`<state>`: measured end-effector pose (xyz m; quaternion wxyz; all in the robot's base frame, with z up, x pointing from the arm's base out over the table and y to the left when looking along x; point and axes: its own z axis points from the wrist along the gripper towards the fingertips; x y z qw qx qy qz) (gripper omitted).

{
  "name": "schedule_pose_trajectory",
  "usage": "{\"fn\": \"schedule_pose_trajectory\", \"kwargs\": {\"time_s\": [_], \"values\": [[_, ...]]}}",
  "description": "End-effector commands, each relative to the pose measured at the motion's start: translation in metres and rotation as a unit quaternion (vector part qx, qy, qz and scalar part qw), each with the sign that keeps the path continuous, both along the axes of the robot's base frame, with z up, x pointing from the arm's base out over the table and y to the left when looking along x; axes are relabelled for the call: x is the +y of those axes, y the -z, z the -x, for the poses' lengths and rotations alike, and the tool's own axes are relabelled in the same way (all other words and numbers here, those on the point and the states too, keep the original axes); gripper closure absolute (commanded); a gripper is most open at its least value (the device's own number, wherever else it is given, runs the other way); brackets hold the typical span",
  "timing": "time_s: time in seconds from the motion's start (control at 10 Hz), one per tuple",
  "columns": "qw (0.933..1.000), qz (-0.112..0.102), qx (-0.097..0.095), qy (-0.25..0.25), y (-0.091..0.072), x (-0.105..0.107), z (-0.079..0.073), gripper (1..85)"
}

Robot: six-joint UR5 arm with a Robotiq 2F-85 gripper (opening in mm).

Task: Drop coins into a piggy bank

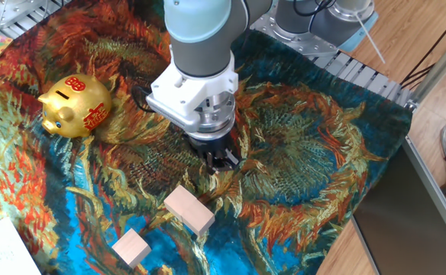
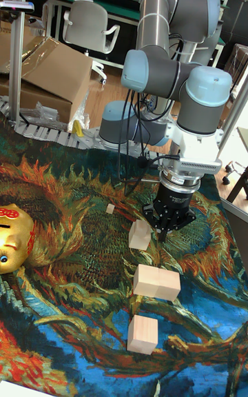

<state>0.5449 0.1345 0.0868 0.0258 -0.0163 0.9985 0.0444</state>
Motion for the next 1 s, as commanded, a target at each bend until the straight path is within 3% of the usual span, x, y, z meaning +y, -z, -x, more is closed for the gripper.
{"fn": "schedule_pose_trajectory", "kwargs": {"time_s": [0.0, 0.4, 0.5, 0.8, 0.9], "values": [[1.0, -0.002, -0.001, -0.001, -0.002, 0.0, -0.001, 84.3], [0.9995, -0.002, -0.031, -0.001, -0.003, 0.0, -0.016, 84.3], [0.9995, -0.01, -0.029, 0.006, -0.003, 0.004, -0.016, 84.3], [0.9999, 0.004, -0.015, -0.002, -0.002, -0.003, -0.008, 84.3], [0.9999, 0.003, -0.011, -0.01, -0.01, -0.011, -0.003, 84.3]]}}
